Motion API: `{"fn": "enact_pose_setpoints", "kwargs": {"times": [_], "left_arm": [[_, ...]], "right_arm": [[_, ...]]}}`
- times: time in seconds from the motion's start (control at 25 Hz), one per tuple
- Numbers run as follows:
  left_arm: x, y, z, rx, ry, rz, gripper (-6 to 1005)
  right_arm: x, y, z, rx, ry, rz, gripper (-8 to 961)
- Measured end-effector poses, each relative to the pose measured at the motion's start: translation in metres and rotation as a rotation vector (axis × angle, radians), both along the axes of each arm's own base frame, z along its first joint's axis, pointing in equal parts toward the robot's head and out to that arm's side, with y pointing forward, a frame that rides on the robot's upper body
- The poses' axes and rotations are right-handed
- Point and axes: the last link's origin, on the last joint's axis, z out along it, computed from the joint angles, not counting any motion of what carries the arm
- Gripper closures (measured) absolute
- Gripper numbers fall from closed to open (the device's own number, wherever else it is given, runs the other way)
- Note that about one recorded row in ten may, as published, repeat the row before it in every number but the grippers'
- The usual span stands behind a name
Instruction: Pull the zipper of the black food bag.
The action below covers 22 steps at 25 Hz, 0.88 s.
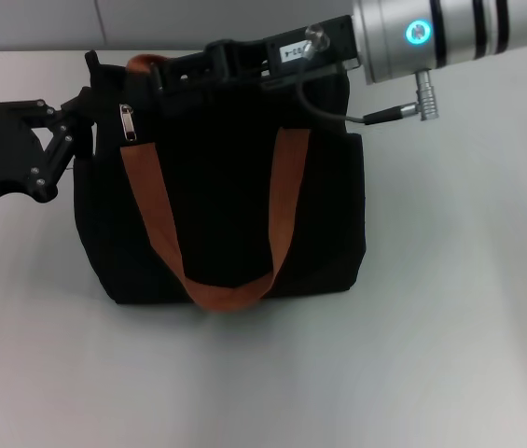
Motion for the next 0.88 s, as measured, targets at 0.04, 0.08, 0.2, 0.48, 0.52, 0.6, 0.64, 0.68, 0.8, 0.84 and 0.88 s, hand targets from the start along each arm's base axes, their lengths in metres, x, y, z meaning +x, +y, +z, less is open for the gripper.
{"fn": "enact_pose_setpoints", "kwargs": {"times": [0.04, 0.08, 0.2, 0.48, 0.52, 0.6, 0.64, 0.68, 0.8, 0.84, 0.88], "left_arm": [[0.0, 0.0, 0.0, 0.0, -0.001, 0.0, 972], [0.0, 0.0, 0.0, 0.0, -0.001, 0.0, 972], [0.0, 0.0, 0.0, -0.001, -0.002, -0.001, 972], [0.0, 0.0, 0.001, -0.001, -0.003, -0.002, 972], [0.0, 0.0, 0.001, -0.002, -0.004, -0.002, 972], [0.001, 0.0, 0.001, -0.002, -0.004, -0.001, 972], [0.001, 0.0, 0.0, -0.002, -0.005, -0.001, 972], [0.001, 0.0, 0.0, -0.002, -0.005, -0.001, 972], [0.001, 0.0, 0.0, -0.003, -0.006, -0.002, 972], [0.001, 0.0, 0.0, -0.003, -0.006, -0.002, 972], [0.001, 0.0, 0.0, -0.004, -0.007, -0.003, 972]], "right_arm": [[-0.001, 0.0, -0.002, 0.001, -0.008, 0.003, 220], [-0.002, 0.0, -0.004, 0.002, -0.015, 0.006, 225], [-0.005, 0.0, -0.009, 0.005, -0.028, 0.014, 239], [-0.009, 0.002, -0.014, 0.019, -0.054, 0.021, 274], [-0.008, 0.002, -0.014, 0.023, -0.057, 0.02, 279], [-0.008, 0.003, -0.014, 0.026, -0.063, 0.017, 352], [-0.007, 0.003, -0.015, 0.026, -0.066, 0.016, 420], [-0.007, 0.003, -0.015, 0.027, -0.07, 0.015, 488], [-0.007, 0.003, -0.015, 0.027, -0.078, 0.017, 492], [-0.007, 0.003, -0.016, 0.026, -0.08, 0.019, 493], [-0.007, 0.003, -0.016, 0.026, -0.084, 0.02, 495]]}}
